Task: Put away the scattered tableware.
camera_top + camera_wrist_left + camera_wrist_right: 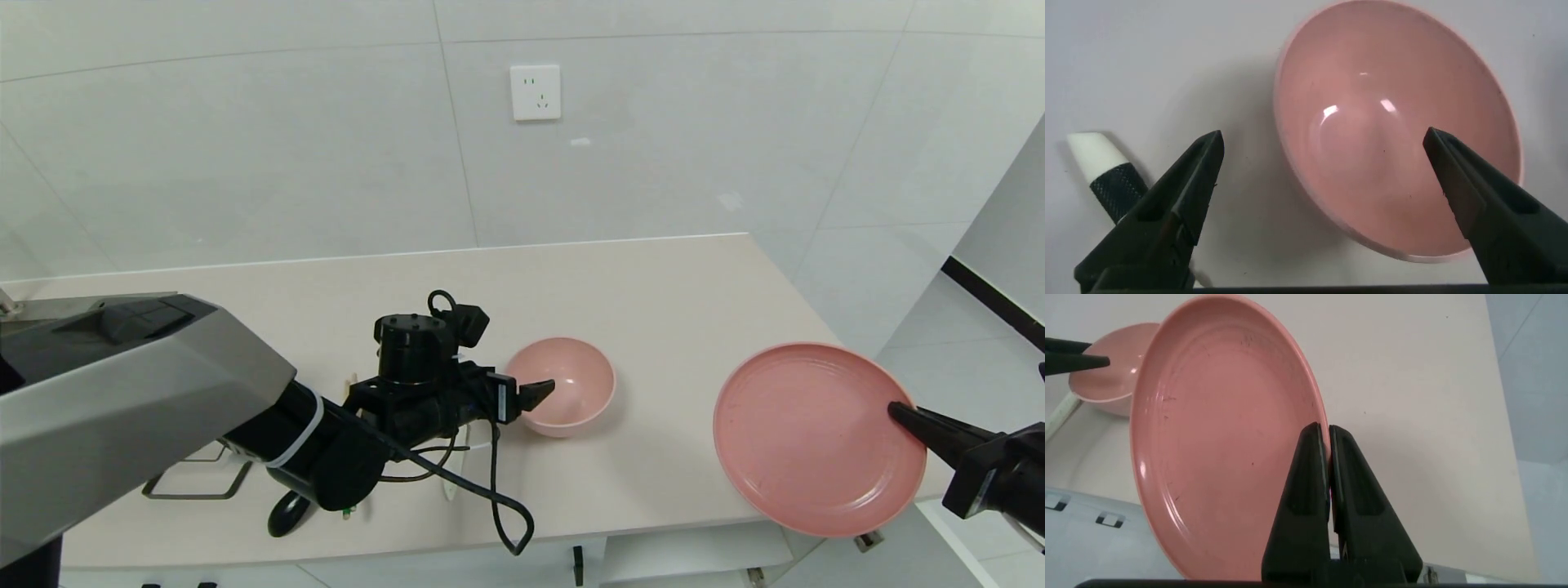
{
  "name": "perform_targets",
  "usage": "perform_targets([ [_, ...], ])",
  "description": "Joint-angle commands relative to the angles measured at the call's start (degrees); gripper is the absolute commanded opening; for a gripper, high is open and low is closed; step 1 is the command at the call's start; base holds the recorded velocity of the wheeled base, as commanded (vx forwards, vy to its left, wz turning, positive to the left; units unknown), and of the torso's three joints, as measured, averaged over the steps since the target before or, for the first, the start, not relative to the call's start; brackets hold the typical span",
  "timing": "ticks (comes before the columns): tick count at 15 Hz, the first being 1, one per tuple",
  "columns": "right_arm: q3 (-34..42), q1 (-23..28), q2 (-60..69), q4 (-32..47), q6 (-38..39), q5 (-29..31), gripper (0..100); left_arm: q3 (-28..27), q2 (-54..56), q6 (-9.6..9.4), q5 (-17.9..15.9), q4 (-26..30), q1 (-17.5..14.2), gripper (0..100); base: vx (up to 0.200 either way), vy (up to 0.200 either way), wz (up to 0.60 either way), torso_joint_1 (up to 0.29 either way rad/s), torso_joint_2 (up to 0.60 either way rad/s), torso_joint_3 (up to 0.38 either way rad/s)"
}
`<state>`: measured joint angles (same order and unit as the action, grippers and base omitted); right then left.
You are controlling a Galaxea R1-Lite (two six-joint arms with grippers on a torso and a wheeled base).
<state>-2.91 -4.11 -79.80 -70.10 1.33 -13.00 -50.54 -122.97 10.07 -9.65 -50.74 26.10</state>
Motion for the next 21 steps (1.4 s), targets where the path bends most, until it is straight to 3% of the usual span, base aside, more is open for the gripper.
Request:
perform_targets([
  [1,0.0,0.0,-0.2,0.0,0.0,0.0,0,0.6,-0.5,-0.05,0.0,-0.1,0.3,100,0.0,0.0,0.0,0.0,0.0,0.0],
  [5,0.1,0.0,-0.3,-0.1,0.0,0.0,0,2.4,-1.1,-0.23,0.1,-0.2,0.4,100,0.0,0.0,0.0,0.0,0.0,0.0],
  [6,0.1,0.0,-0.3,-0.1,0.0,0.0,0,2.9,-1.1,-0.23,0.3,-0.1,0.4,0,0.0,0.0,0.0,0.0,0.0,0.0],
  [9,0.2,0.0,-0.2,-0.2,0.0,0.0,0,3.9,-1.7,-0.31,2.9,-2.5,0.4,0,0.0,0.0,0.0,0.0,0.0,0.0],
  [12,0.9,0.0,-0.1,-0.1,0.0,0.0,0,5.6,-0.6,-0.49,3.7,-13.7,0.4,0,0.0,0.0,0.0,0.0,0.0,0.0],
  [16,1.3,0.3,0.1,-0.2,0.0,0.0,0,6.4,4.6,-0.93,3.5,-18.8,0.4,0,0.0,0.0,0.0,0.0,0.0,0.0],
  [21,2.9,2.4,3.3,-0.1,0.0,0.0,0,9.8,11.6,-4.36,2.8,-26.0,0.8,0,0.0,0.0,0.0,0.0,0.0,0.0],
])
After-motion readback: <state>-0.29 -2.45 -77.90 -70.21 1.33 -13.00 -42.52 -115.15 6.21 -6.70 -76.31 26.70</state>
